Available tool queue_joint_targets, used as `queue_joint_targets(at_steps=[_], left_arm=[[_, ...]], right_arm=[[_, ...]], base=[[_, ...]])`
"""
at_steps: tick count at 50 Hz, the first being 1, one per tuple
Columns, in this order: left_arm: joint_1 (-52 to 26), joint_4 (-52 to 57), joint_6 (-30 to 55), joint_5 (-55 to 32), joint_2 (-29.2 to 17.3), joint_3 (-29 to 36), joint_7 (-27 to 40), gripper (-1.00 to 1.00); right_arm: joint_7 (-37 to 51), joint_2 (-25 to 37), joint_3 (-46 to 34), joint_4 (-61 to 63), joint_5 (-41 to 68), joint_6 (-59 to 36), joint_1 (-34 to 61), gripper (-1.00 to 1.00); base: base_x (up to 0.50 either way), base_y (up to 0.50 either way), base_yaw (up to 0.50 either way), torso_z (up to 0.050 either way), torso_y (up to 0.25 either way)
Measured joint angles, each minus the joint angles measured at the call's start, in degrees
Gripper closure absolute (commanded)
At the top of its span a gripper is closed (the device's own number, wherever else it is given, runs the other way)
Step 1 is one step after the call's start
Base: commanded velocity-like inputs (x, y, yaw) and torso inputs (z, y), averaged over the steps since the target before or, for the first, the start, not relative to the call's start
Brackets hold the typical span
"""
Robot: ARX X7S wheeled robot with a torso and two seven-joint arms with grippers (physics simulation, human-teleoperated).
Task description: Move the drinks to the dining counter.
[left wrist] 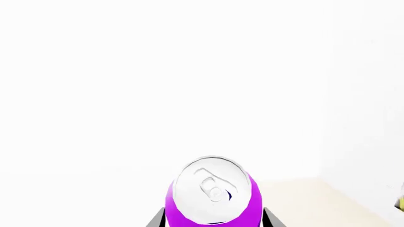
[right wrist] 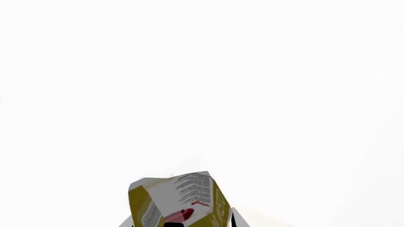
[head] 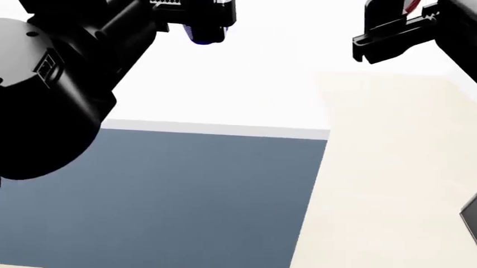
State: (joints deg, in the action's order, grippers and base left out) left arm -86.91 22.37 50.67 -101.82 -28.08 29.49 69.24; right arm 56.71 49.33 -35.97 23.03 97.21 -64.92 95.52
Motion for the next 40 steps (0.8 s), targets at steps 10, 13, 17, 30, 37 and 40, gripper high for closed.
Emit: queue_joint_targets(at_steps=[10,13,17,30,37,40], left_arm=[[-0.19,-0.07,-0.18,-0.09,-0.12,0.08,-0.02,1.0],[-0.24,-0.1,-0.23,-0.09,-0.16,0.09,-0.05,1.0],[-0.31,-0.14,-0.31,-0.09,-0.23,0.1,-0.08,1.0],[-0.43,-0.17,-0.6,-0.15,-0.42,0.16,-0.11,1.0],[-0.45,-0.12,-0.73,-0.22,-0.52,0.21,-0.09,1.0],[-0.48,-0.13,-0.78,-0.23,-0.57,0.23,-0.08,1.0]], right_arm=[[-0.39,0.03,-0.21,0.21,-0.32,-0.04,0.19,1.0],[-0.45,-0.03,-0.37,0.22,-0.41,-0.12,0.24,1.0],[-0.48,-0.13,-0.65,0.21,-0.49,-0.34,0.38,1.0],[-0.28,-0.23,-1.55,0.11,-0.67,-1.16,0.88,1.0],[-0.36,-0.38,-2.11,0.07,-0.83,-1.62,1.15,1.0],[-0.45,-0.49,-2.35,0.03,-0.92,-1.79,1.27,1.0]], base=[[-0.35,0.41,0.0,0.001,0.002],[-0.35,0.41,0.0,0.0,0.003],[-0.36,0.41,0.0,0.0,0.003],[-0.47,0.34,0.0,0.0,0.002],[-0.51,0.27,0.0,0.001,0.003],[-0.51,0.13,0.0,0.0,0.0]])
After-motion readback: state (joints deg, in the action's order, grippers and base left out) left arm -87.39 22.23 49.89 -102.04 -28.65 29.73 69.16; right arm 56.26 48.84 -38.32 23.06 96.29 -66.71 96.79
